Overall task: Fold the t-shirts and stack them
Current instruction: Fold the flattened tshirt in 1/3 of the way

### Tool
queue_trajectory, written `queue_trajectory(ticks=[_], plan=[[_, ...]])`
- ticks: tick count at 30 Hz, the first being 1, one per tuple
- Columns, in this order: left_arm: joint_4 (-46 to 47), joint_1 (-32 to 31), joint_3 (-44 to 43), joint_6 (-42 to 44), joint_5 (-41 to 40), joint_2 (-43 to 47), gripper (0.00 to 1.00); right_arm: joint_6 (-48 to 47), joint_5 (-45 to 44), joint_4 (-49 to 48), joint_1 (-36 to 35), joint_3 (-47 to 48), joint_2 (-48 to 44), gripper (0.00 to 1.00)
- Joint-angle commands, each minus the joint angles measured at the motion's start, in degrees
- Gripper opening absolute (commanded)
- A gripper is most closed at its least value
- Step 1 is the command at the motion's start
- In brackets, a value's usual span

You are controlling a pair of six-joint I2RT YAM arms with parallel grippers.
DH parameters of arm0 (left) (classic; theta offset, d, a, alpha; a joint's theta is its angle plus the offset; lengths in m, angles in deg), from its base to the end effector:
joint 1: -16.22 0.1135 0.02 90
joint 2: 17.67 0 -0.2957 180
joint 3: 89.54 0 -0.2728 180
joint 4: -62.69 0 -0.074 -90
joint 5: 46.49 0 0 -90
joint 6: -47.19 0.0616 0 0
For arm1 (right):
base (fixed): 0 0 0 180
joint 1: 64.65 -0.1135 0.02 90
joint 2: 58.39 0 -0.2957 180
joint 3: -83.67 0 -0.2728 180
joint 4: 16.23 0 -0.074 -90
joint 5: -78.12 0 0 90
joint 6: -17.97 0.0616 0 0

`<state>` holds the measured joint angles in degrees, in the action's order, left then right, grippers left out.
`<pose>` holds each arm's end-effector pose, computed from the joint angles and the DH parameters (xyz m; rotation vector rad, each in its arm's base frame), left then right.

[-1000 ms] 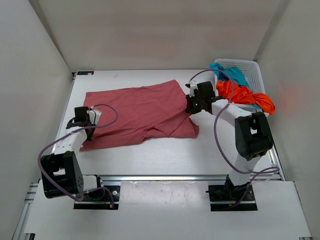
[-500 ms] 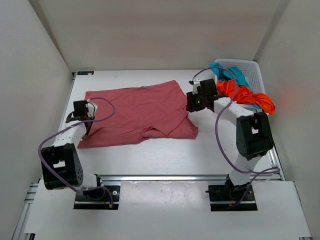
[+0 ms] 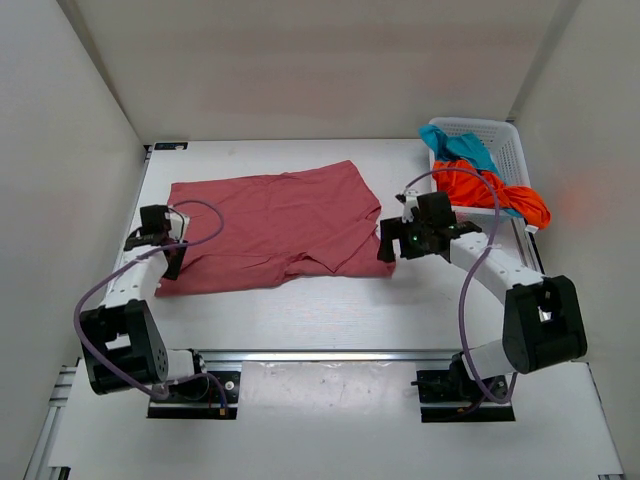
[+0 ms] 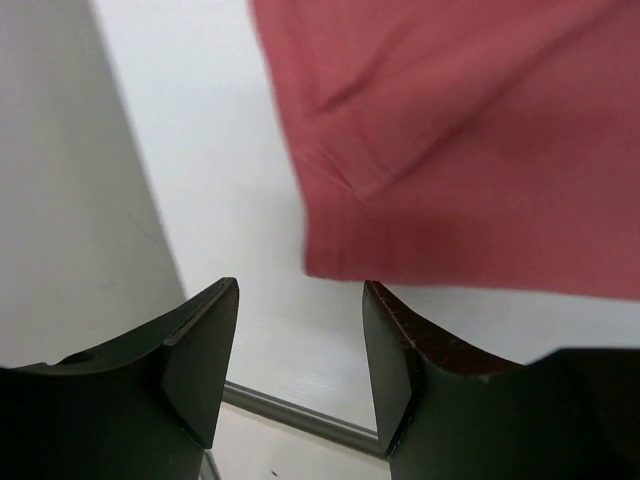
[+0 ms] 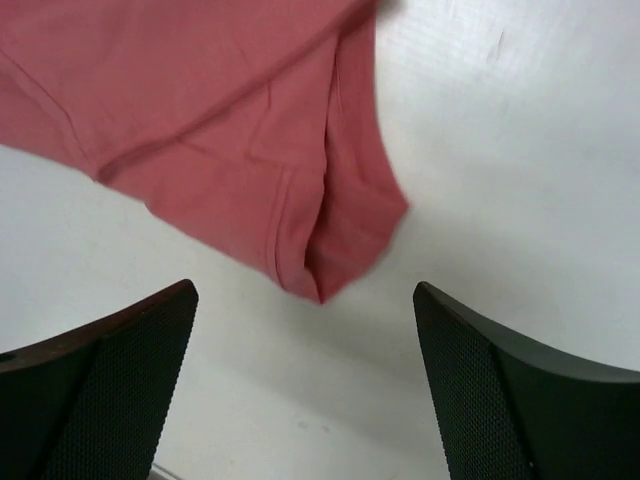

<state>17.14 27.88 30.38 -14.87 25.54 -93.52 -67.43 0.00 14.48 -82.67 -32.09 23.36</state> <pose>0.2644 0.0740 0.2098 0.2748 2.6940 0.6368 0.3072 0.1133 0.2239 -0.3801 2.4039 0.4301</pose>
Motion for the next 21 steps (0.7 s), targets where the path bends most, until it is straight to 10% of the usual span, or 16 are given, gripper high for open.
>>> queue_trajectory(ticks=[1,6,13,21], plan=[[-2.3,0.1,2.5,-2.7,2.0,0.7,0.64,3.2,1.7,-0.1,-0.1,-2.3,0.9,0.97],[-1.5,3.4,1.8,-4.1,3.5,-2.5,0.65,5.2,3.3,-0.4,0.6,-1.9,5.8,0.99],[1.8,2.7,1.8,-5.1,2.5,-6.1,0.64,5.9,6.0,-1.7,-0.7,-1.3,11.7,0.75],[3.5,1.6,0.7,-5.8,4.4,-10.0,0.42,7.3,9.5,0.5,2.6,-0.2,14.7,0.00]])
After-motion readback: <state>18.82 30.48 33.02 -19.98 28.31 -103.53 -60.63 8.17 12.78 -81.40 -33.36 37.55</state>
